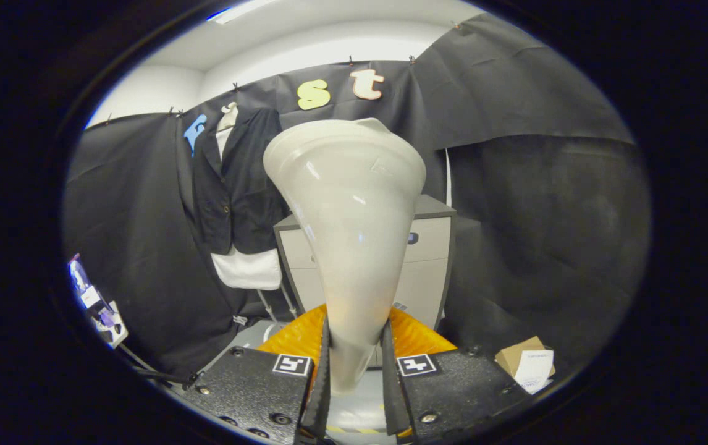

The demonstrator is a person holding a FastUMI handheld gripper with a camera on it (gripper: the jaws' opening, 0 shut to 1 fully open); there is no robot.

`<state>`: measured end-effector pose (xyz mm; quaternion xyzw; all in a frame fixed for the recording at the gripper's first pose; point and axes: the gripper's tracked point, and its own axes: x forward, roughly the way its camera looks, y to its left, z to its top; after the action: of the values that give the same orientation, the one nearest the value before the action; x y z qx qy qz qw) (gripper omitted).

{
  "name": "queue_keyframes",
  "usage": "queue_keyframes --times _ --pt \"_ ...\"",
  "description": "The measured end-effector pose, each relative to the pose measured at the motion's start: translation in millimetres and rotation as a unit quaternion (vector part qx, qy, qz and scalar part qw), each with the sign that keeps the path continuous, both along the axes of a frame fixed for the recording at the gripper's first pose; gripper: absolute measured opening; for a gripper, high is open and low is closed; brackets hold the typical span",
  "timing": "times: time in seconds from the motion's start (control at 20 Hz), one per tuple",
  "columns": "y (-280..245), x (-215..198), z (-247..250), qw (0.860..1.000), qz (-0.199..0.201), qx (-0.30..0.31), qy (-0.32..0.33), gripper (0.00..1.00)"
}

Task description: Iron the clothes twice with a garment steamer, once on the left side and once on the right side.

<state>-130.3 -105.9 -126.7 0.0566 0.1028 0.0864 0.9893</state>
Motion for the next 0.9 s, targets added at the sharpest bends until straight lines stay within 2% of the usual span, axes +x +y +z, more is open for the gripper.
queue_keyframes --times 0.9 --pt "-16 10 25 1.0 0.0 0.003 -0.009 0.38"
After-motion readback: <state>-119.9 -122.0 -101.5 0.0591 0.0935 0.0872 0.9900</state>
